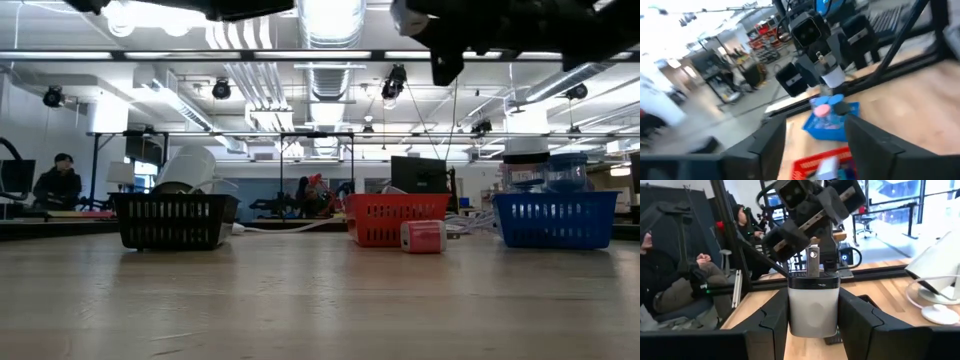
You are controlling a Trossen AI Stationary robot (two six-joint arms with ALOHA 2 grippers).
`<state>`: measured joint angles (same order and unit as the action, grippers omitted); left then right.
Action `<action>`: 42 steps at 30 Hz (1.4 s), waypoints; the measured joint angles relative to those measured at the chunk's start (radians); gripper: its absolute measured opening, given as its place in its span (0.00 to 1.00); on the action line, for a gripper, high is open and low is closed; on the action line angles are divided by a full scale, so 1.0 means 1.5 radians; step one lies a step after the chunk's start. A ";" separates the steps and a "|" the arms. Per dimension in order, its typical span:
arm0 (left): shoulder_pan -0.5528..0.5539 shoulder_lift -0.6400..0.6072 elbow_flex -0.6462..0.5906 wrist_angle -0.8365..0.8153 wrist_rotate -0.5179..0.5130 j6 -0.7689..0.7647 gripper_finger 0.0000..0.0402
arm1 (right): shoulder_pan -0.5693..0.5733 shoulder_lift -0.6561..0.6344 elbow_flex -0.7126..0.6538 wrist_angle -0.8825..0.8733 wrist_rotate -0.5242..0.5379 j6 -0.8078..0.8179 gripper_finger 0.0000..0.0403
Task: Pick & Place Office items
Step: Put the black white charger adapter into the black bin
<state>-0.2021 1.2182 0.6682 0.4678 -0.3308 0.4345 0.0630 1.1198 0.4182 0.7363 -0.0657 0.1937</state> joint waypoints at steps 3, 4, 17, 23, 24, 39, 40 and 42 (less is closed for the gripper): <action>-0.013 0.037 0.037 -0.013 -0.026 0.092 0.57 | -0.013 0.036 0.033 0.000 -0.023 0.020 0.32; -0.019 0.048 0.047 -0.018 -0.030 0.124 0.58 | -0.017 0.046 0.043 0.000 -0.030 0.027 0.31; -0.082 0.155 0.145 -0.021 -0.223 0.323 0.59 | -0.054 0.132 0.142 0.001 -0.049 0.085 0.32; -0.092 0.177 0.175 -0.017 -0.248 0.363 0.59 | -0.055 0.165 0.171 0.001 -0.049 0.099 0.32; -0.093 0.180 0.177 -0.018 -0.259 0.374 0.59 | -0.055 0.170 0.178 0.001 -0.049 0.099 0.32; -0.102 0.199 0.185 0.025 -0.354 0.460 0.59 | -0.061 0.205 0.230 0.002 -0.060 0.113 0.32; -0.102 0.199 0.185 0.024 -0.354 0.466 0.59 | -0.060 0.209 0.232 0.003 -0.061 0.113 0.32; -0.102 0.199 0.185 0.023 -0.355 0.469 0.59 | -0.060 0.214 0.237 0.010 -0.062 0.116 0.32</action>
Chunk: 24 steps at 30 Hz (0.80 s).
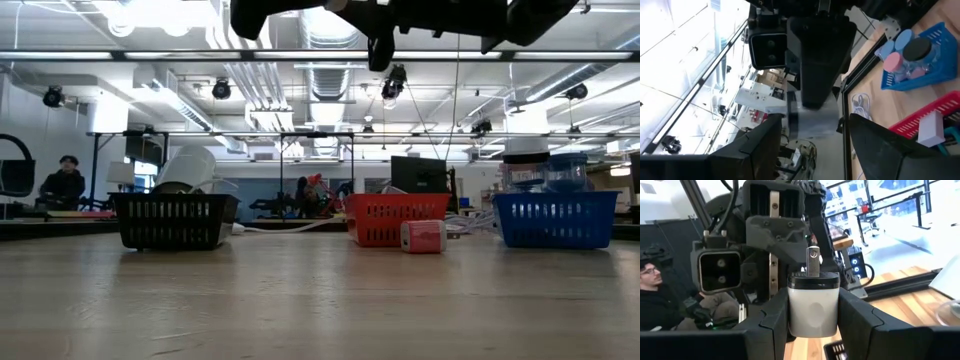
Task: Pick & Place Office items
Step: Put the black white charger adapter into the black bin
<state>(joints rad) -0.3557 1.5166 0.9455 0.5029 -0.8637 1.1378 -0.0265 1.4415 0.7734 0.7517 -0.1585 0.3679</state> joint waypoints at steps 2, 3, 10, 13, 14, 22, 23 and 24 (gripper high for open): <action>0.000 0.000 0.000 0.002 0.000 0.001 0.59 | 0.000 0.003 0.003 0.003 0.000 0.000 0.32; 0.001 0.000 0.000 0.002 -0.001 0.003 0.59 | -0.001 0.006 0.004 0.010 0.000 0.001 0.32; 0.007 0.000 0.000 0.011 -0.020 0.010 0.58 | -0.001 0.022 0.004 0.050 0.004 0.018 0.32; 0.011 0.000 0.000 0.013 -0.026 0.010 0.57 | -0.001 0.031 0.004 0.065 0.005 0.019 0.32; 0.012 0.000 0.000 0.013 -0.029 0.010 0.57 | -0.001 0.032 0.004 0.065 0.005 0.021 0.32; 0.022 0.000 0.000 0.014 -0.038 0.010 0.54 | 0.000 0.034 0.006 0.066 0.007 0.023 0.32; 0.024 0.000 0.000 0.014 -0.038 0.010 0.53 | 0.000 0.034 0.006 0.066 0.007 0.023 0.32; 0.027 0.000 0.000 0.014 -0.038 0.009 0.53 | 0.000 0.034 0.006 0.066 0.008 0.023 0.32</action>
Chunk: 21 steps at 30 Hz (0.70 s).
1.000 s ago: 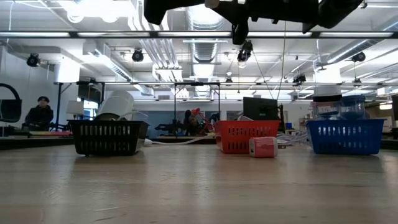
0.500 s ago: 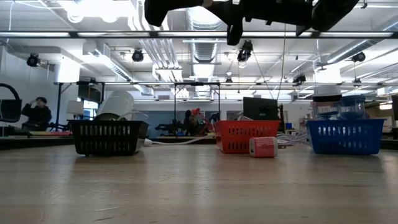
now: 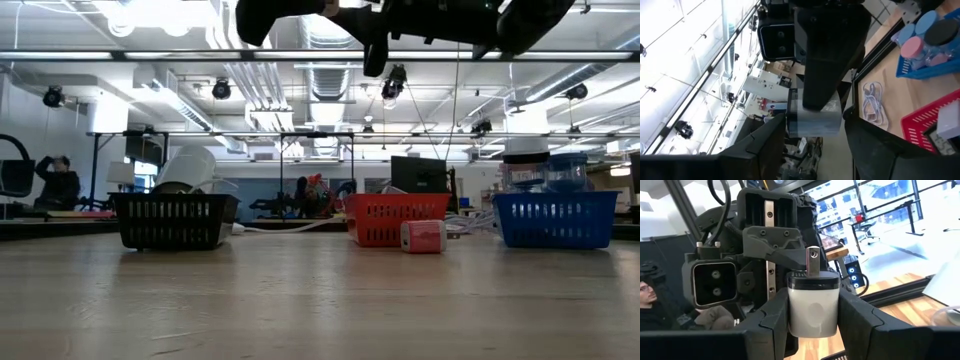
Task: Pick & Place Office items
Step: Put the black white charger adapter into the black bin
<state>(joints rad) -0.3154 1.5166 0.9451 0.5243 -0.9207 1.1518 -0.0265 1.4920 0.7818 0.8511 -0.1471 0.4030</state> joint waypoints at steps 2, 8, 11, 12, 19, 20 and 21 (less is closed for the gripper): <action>0.005 0.000 0.000 0.001 0.000 -0.005 0.51 | 0.000 0.000 0.000 0.000 0.002 0.000 0.32; 0.015 -0.001 0.000 0.002 0.006 -0.023 0.46 | 0.000 0.001 0.000 0.000 0.003 -0.002 0.32; 0.017 -0.001 0.000 0.001 0.006 -0.024 0.42 | 0.000 0.001 0.000 -0.001 0.002 -0.004 0.32; 0.017 -0.001 0.000 0.001 0.006 -0.024 0.41 | 0.000 0.001 0.000 -0.001 0.002 -0.004 0.32; 0.017 -0.001 0.000 -0.001 0.005 -0.028 0.37 | 0.000 0.001 0.000 -0.002 -0.003 -0.006 0.32; 0.017 -0.001 -0.001 -0.001 0.005 -0.030 0.37 | 0.000 0.001 0.000 -0.002 -0.003 -0.007 0.32; 0.017 -0.001 -0.001 -0.001 0.005 -0.030 0.37 | 0.000 0.001 0.000 -0.003 -0.003 -0.009 0.32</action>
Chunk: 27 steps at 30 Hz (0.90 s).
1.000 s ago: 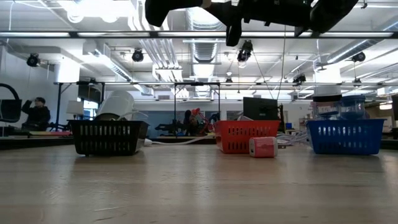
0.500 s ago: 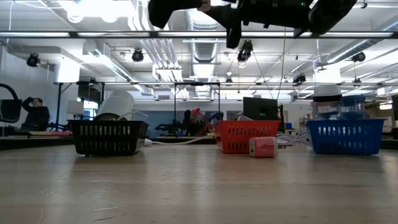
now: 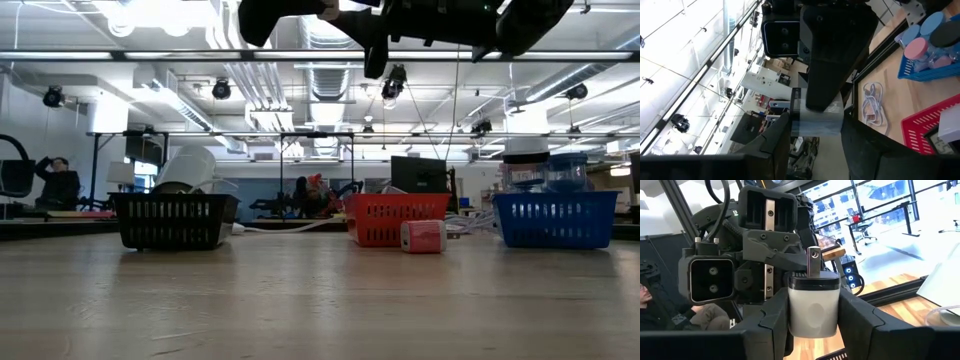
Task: Pick & Place Office items
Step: Put the black white charger adapter into the black bin
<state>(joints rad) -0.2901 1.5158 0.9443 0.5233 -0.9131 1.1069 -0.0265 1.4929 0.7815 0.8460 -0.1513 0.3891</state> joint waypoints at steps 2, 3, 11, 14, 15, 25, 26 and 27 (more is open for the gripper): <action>0.000 0.000 0.000 0.000 -0.001 -0.002 0.37 | 0.000 0.000 0.000 -0.002 0.000 -0.003 0.34; 0.000 0.000 0.000 0.000 -0.001 -0.002 0.37 | 0.000 0.000 0.000 -0.002 -0.001 -0.008 0.35; -0.004 0.000 0.000 0.000 -0.009 -0.007 0.36 | 0.000 0.001 0.000 -0.004 -0.006 -0.048 0.47; -0.004 0.001 0.000 0.000 -0.012 -0.007 0.36 | 0.000 0.001 0.000 -0.004 -0.006 -0.056 0.50; -0.004 0.001 0.000 0.000 -0.013 -0.007 0.36 | 0.000 0.001 0.000 -0.004 -0.006 -0.063 0.50; -0.013 -0.001 0.000 0.000 -0.031 0.003 0.36 | 0.000 -0.019 -0.001 -0.044 -0.010 -0.141 0.58; -0.014 -0.002 0.000 0.000 -0.032 0.003 0.36 | 0.000 -0.025 -0.001 -0.056 -0.010 -0.148 0.58; -0.016 -0.003 0.000 0.000 -0.034 0.005 0.36 | 0.000 -0.031 -0.001 -0.070 -0.010 -0.155 0.59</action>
<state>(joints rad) -0.3136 1.5114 0.9443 0.5232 -0.9643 1.1137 -0.0261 1.4457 0.7795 0.7417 -0.1661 0.1573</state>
